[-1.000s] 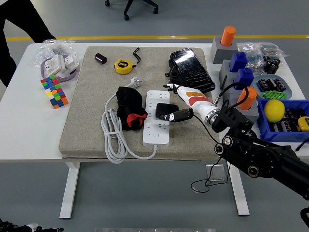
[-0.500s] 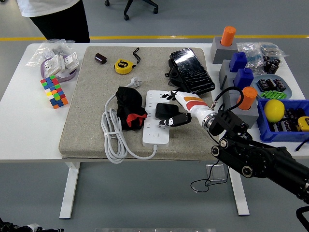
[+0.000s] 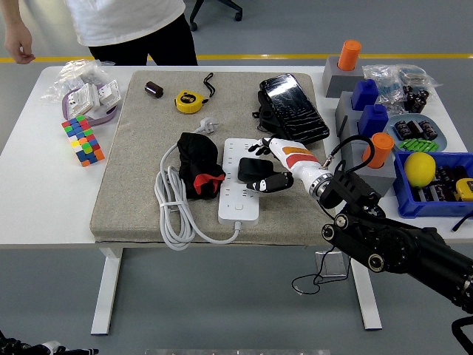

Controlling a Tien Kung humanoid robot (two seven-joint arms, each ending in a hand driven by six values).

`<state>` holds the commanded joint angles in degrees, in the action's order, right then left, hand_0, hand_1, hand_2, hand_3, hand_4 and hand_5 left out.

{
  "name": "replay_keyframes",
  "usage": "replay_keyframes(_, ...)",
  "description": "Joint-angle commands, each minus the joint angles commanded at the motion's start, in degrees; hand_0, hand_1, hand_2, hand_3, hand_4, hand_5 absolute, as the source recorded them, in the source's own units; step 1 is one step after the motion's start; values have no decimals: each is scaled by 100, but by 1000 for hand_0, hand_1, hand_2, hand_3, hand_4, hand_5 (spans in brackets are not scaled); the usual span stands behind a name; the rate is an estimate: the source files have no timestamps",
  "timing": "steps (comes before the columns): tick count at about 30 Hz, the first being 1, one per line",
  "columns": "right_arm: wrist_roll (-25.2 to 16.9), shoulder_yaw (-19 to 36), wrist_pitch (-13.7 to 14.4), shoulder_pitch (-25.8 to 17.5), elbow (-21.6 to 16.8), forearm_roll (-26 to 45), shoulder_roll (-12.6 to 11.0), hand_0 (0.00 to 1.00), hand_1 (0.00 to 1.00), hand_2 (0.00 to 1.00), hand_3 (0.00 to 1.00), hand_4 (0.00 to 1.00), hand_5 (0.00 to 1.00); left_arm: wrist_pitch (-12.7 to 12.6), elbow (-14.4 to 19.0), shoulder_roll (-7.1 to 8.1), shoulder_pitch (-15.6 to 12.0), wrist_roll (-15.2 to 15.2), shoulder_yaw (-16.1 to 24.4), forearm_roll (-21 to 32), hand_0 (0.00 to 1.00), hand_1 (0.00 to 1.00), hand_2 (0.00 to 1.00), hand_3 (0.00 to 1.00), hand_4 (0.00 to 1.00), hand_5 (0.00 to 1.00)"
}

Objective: Pull the plug out and thorw away

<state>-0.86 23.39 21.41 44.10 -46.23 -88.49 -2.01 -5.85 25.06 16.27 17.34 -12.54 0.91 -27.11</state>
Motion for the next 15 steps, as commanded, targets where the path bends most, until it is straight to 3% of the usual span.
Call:
replay_keyframes(12,-104,-93,35,22,2,-4,16,584,611,574,557,998,133,1,1,3,11,-1,-8,-5,545,682,706,689,881,595)
replay_keyframes(13,-119,-96,55,25,1,-12,15,585,555,553,551,962,70,1,0,3,13,-1,-9,-7,545,683,706,688,881,595)
replay_keyframes(15,-158,-101,130,29,-2,-44,18,585,555,553,551,962,70,3,1,2,14,-3,-12,-11,545,683,706,688,881,595)
